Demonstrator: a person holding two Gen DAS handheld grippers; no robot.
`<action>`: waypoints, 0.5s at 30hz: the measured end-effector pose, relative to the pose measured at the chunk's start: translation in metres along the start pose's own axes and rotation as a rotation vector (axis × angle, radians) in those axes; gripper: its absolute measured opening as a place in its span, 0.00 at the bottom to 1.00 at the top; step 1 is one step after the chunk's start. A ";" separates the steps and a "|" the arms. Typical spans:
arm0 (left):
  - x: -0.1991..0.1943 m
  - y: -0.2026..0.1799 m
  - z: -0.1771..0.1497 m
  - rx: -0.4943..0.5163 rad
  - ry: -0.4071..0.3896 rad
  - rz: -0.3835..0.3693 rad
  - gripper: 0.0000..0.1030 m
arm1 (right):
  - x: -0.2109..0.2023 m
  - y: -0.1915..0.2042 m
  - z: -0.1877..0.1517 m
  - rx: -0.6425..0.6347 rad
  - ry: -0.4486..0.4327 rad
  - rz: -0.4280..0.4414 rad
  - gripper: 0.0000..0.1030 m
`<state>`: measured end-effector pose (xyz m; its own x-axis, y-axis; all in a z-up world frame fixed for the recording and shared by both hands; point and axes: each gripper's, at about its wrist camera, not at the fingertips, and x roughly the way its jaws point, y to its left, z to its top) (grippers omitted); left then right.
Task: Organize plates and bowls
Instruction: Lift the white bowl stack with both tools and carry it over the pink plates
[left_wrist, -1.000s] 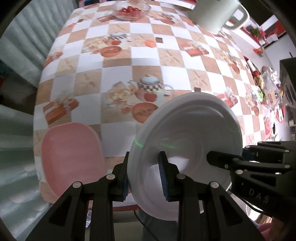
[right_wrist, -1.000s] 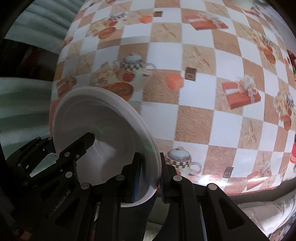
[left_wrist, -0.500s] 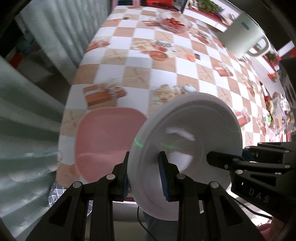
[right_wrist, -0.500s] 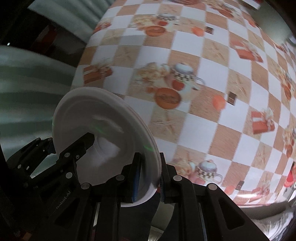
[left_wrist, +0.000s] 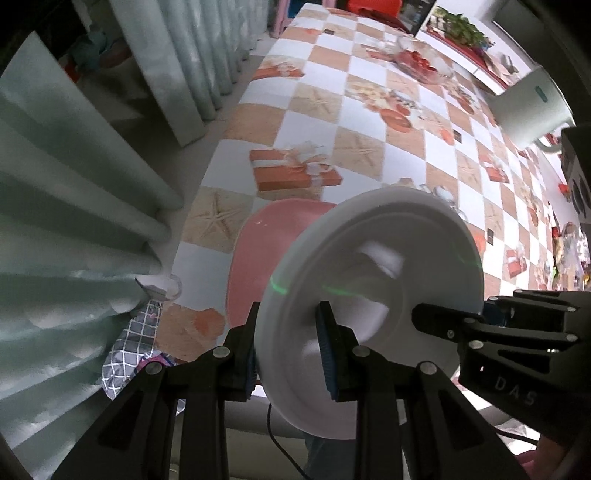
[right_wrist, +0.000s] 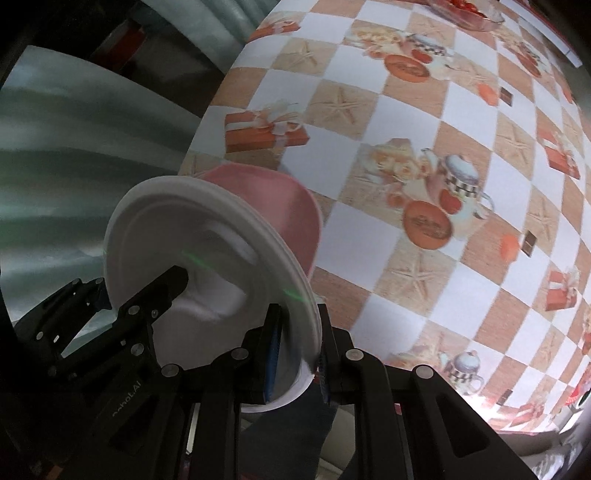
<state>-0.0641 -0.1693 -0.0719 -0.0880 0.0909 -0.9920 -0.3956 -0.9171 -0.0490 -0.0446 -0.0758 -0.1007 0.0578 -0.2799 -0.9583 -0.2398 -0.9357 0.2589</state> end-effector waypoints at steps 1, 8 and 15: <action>0.002 0.002 0.000 -0.004 0.004 -0.001 0.30 | 0.002 0.002 0.001 -0.002 0.004 -0.001 0.19; 0.014 0.012 0.006 0.010 0.030 0.005 0.30 | 0.020 0.008 0.013 0.012 0.034 -0.005 0.19; 0.025 0.018 0.012 0.014 0.046 0.008 0.30 | 0.024 0.004 0.014 0.021 0.047 -0.003 0.19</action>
<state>-0.0845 -0.1784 -0.0959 -0.0495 0.0650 -0.9967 -0.4076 -0.9123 -0.0393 -0.0576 -0.0832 -0.1244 0.1036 -0.2874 -0.9522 -0.2598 -0.9319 0.2531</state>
